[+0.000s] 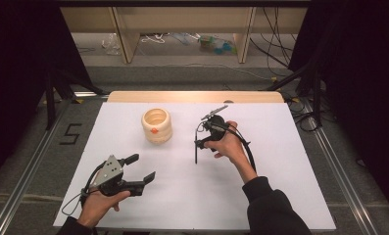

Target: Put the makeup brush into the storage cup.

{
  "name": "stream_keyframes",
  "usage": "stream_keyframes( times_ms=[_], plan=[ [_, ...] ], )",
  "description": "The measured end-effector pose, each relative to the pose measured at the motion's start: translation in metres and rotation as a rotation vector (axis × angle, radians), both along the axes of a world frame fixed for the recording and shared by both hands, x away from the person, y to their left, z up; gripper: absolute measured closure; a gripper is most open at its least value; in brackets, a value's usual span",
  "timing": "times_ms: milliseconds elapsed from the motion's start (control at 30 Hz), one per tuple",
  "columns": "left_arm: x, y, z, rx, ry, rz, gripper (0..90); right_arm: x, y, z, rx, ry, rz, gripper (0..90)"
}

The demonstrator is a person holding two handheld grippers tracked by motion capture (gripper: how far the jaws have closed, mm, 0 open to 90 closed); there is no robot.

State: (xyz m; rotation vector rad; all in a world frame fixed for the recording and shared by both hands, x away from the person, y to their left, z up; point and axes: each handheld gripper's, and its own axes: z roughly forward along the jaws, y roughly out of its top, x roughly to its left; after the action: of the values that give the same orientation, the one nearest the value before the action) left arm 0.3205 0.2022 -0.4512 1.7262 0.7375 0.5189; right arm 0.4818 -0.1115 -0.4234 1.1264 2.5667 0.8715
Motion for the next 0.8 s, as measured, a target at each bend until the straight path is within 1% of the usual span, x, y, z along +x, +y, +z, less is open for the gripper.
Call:
stream_keyframes(
  times_ms=[67,133,200,233,300,333,367,467,600,633,767,800],
  plan=[
    [0.0,0.0,0.0,-0.003,0.0,0.001,16.1,0.001,0.0,-0.001,-0.005,-0.002,0.003,24.0],
    [0.0,0.0,0.0,-0.003,0.002,0.002,16.1,0.002,0.001,-0.004,-0.012,0.009,0.0,24.4],
    [0.0,0.0,0.0,-0.005,0.002,0.002,16.1,0.004,0.002,-0.006,-0.02,0.01,-0.001,24.5],
    [0.0,0.0,0.0,-0.005,0.002,0.002,16.1,0.004,0.004,-0.007,-0.022,0.014,-0.007,24.5],
    [0.0,-0.001,0.0,-0.01,0.008,0.004,16.1,0.006,0.005,-0.009,-0.02,0.019,-0.001,24.9],
    [0.0,-0.001,0.0,-0.01,0.008,0.004,16.1,0.007,0.006,-0.01,-0.024,0.029,-0.007,25.0],
    [0.0,-0.001,0.0,-0.01,0.008,0.004,16.1,0.008,0.007,-0.011,-0.027,0.025,-0.003,25.0],
    [0.0,0.0,0.0,-0.003,-0.001,0.0,16.1,0.01,0.012,-0.01,-0.053,0.032,0.0,25.0],
    [0.0,0.0,0.0,-0.004,-0.001,0.0,16.1,0.012,0.015,-0.009,-0.054,0.031,0.008,25.0],
    [0.0,0.0,0.0,0.0,-0.004,-0.001,16.1,0.012,0.016,-0.009,-0.062,0.041,0.004,25.0],
    [0.001,0.0,0.001,0.009,-0.01,-0.009,16.1,0.016,0.019,-0.011,-0.074,0.044,0.009,25.1],
    [0.001,0.0,0.001,0.009,-0.01,-0.009,16.2,0.016,0.02,-0.011,-0.08,0.051,0.007,25.2]
  ],
)
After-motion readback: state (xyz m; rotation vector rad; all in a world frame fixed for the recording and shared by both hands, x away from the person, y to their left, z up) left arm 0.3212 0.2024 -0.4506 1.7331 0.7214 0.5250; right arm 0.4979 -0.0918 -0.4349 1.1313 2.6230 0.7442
